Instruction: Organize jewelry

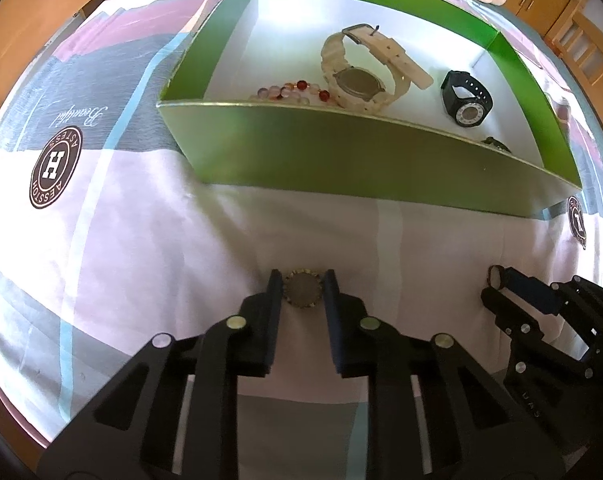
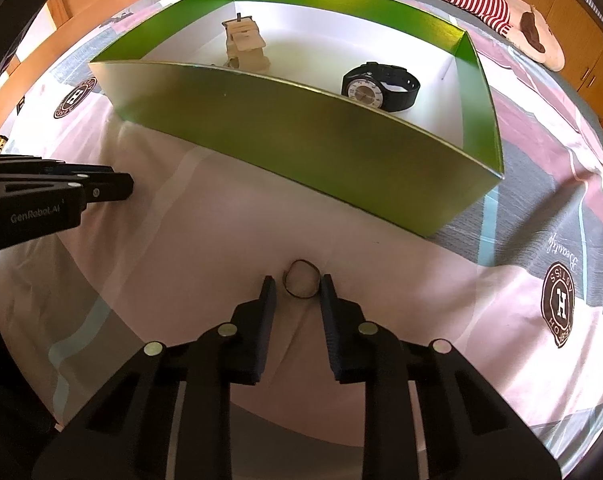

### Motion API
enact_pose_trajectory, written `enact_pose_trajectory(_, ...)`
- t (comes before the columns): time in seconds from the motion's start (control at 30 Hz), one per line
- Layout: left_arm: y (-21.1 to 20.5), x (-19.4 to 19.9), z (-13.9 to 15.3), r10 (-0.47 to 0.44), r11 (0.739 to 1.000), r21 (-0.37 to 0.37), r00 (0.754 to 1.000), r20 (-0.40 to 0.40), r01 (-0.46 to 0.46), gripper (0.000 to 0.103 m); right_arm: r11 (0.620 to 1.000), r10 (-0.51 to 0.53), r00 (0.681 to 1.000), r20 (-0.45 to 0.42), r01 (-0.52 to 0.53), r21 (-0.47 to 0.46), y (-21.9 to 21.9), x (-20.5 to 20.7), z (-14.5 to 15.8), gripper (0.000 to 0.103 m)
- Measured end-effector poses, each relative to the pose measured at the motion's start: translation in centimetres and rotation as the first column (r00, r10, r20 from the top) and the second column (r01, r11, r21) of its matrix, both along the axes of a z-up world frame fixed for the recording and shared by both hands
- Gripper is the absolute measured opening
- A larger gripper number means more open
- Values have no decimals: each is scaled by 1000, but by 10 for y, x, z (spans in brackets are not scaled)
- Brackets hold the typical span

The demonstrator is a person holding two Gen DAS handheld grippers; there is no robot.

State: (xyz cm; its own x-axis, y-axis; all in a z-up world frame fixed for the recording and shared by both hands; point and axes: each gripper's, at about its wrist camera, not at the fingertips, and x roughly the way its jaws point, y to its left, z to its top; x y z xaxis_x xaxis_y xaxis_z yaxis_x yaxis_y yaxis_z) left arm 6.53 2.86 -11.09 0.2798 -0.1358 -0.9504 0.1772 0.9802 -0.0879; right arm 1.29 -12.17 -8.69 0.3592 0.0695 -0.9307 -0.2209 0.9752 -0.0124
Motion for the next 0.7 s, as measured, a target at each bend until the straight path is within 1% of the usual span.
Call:
enact_pose_trajectory(0.07, 0, -1, 1, -4, 1000, 4, 1000, 3, 4, 21, 1000, -1, 1000, 1, 1, 0, 0, 0, 0, 24)
enact_pose_trajectory(0.13, 0, -3, 3, -4, 1000, 3, 1000, 12, 4, 21, 1000, 0, 1000, 4, 0, 4, -1, 0, 1, 20)
enact_pose_trajectory(0.3, 0, -7, 13, -13, 1000, 12, 998, 54, 12, 21, 1000, -4, 1000, 15, 4, 16, -2, 0, 4, 19)
enact_pose_trajectory(0.7, -2, -9, 14, -19, 1000, 17, 998, 51, 18, 21, 999, 8, 1000, 29, -9, 34, -3, -2, 8, 18)
